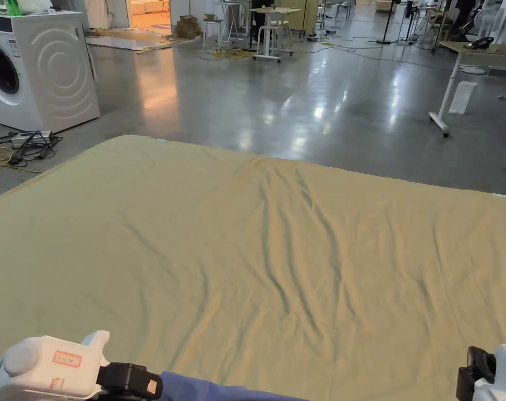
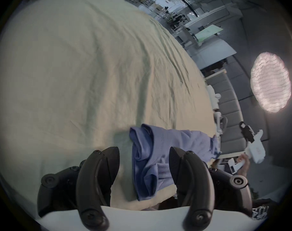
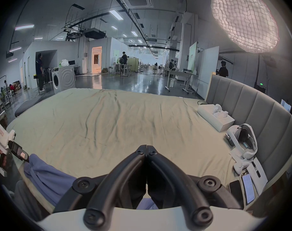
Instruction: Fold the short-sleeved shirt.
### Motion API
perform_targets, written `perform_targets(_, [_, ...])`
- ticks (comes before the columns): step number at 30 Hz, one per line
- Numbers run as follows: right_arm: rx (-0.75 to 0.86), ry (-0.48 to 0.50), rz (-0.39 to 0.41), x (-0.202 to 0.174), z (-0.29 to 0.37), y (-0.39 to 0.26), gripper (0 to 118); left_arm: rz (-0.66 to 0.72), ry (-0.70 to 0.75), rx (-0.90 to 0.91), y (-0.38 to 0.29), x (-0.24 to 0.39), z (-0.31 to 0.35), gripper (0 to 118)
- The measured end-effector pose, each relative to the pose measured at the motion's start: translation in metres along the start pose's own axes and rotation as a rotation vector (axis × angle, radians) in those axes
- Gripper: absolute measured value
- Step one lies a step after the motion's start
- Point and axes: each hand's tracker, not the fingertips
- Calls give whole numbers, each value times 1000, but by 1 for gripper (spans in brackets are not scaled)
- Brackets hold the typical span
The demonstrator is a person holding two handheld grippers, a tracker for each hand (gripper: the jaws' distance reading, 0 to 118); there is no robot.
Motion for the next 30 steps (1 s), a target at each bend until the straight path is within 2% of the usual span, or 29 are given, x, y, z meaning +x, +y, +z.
perform_targets(2, [-11, 1, -1, 0, -1, -2, 0, 58, -12, -3, -1, -15, -10, 66])
perform_targets(4, [-19, -4, 8, 0, -2, -3, 0, 61, -102, 25, 0, -22, -8, 66])
perform_targets(6, [-25, -10, 13, 0, -2, -4, 0, 102, -127, 17, 0, -24, -10, 66])
perform_targets(10, [-39, -11, 14, -2, -3, -5, 0, 91, -205, -4, -17, -5, -20, 66])
perform_targets(15, [-59, -4, 11, -4, -5, -8, 0, 110, -251, -35, -6, -18, -33, 66])
perform_targets(16, [-63, -3, 12, -4, -6, -9, 0, 117, -264, -45, -5, -18, -35, 63])
perform_targets(19, [-70, -2, 15, -5, -6, -12, 0, 115, -267, -64, -8, -10, -40, 39])
perform_targets(21, [-78, 7, 7, -5, -6, -13, 0, 107, -227, -65, -12, -7, -43, 35])
perform_targets(23, [-82, 7, 3, -5, -6, -15, 0, 107, -189, -49, -16, -5, -46, 14])
perform_targets(25, [-84, 5, 1, -4, -5, -16, 0, 134, -188, -29, -19, -5, -45, 11])
perform_targets(30, [-84, 4, -1, -1, -3, -17, 0, 91, -110, -2, -24, 26, -33, 8])
